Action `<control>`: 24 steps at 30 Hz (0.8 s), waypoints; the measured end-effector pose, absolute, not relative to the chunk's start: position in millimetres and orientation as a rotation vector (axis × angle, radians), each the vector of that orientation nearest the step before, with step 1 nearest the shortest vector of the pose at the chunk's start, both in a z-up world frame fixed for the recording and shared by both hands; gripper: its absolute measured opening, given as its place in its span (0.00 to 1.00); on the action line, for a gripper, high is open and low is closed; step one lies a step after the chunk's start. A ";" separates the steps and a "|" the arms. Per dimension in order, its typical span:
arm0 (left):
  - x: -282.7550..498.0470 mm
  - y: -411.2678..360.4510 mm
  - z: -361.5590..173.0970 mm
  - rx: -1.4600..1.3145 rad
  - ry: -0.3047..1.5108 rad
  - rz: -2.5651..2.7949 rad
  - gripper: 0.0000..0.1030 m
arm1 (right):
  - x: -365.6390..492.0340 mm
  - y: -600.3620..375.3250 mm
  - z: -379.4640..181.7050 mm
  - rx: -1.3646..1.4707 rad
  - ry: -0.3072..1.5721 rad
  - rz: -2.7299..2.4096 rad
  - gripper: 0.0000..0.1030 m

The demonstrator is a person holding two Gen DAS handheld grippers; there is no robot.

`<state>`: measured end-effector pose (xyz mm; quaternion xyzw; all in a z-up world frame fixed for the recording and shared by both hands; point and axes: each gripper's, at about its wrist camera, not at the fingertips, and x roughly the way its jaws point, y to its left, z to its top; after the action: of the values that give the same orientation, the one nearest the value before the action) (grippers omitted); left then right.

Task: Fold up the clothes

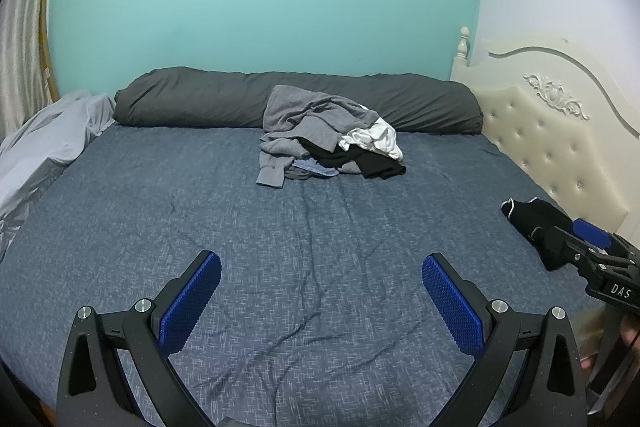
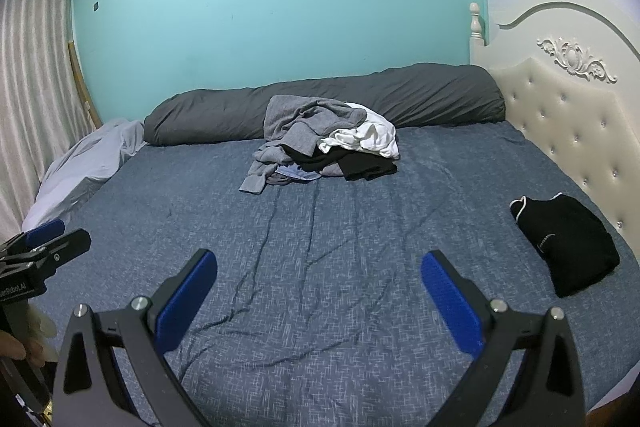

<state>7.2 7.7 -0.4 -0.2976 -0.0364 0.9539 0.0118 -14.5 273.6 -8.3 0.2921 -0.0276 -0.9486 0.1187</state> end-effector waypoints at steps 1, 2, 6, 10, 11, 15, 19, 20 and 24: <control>7.7 8.1 -0.2 -0.927 -0.113 2.975 1.00 | -14.4 274.0 -8.1 0.854 -0.081 -2.775 1.00; 8.3 8.6 0.1 -0.925 -0.113 2.975 1.00 | -14.2 274.3 -7.9 0.853 -0.082 -2.775 1.00; 10.2 9.2 0.6 -0.919 -0.113 2.978 1.00 | -14.0 276.1 -7.6 0.853 -0.084 -2.776 1.00; 10.8 8.7 1.9 -0.918 -0.114 2.979 1.00 | -13.8 275.5 -5.8 0.850 -0.082 -2.777 1.00; 10.2 8.1 3.0 -0.919 -0.115 2.978 1.00 | -13.7 275.3 -5.5 0.850 -0.083 -2.776 1.00; 10.2 6.1 5.4 -0.919 -0.118 2.975 1.00 | -13.0 275.2 -6.1 0.850 -0.082 -2.773 1.00; 10.3 4.7 7.8 -0.919 -0.119 2.976 1.00 | -13.9 275.4 -4.7 0.851 -0.081 -2.772 1.00; 10.0 4.2 8.7 -0.921 -0.120 2.975 1.00 | -14.1 275.1 -4.5 0.850 -0.080 -2.772 1.00; 9.9 5.0 10.2 -0.922 -0.117 2.974 1.00 | -14.0 274.5 -4.4 0.851 -0.082 -2.772 1.00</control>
<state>9.9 5.0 10.2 -0.2957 -0.0377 0.9545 0.0128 -14.0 274.5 -4.4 0.2913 -0.0280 -0.9486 0.1201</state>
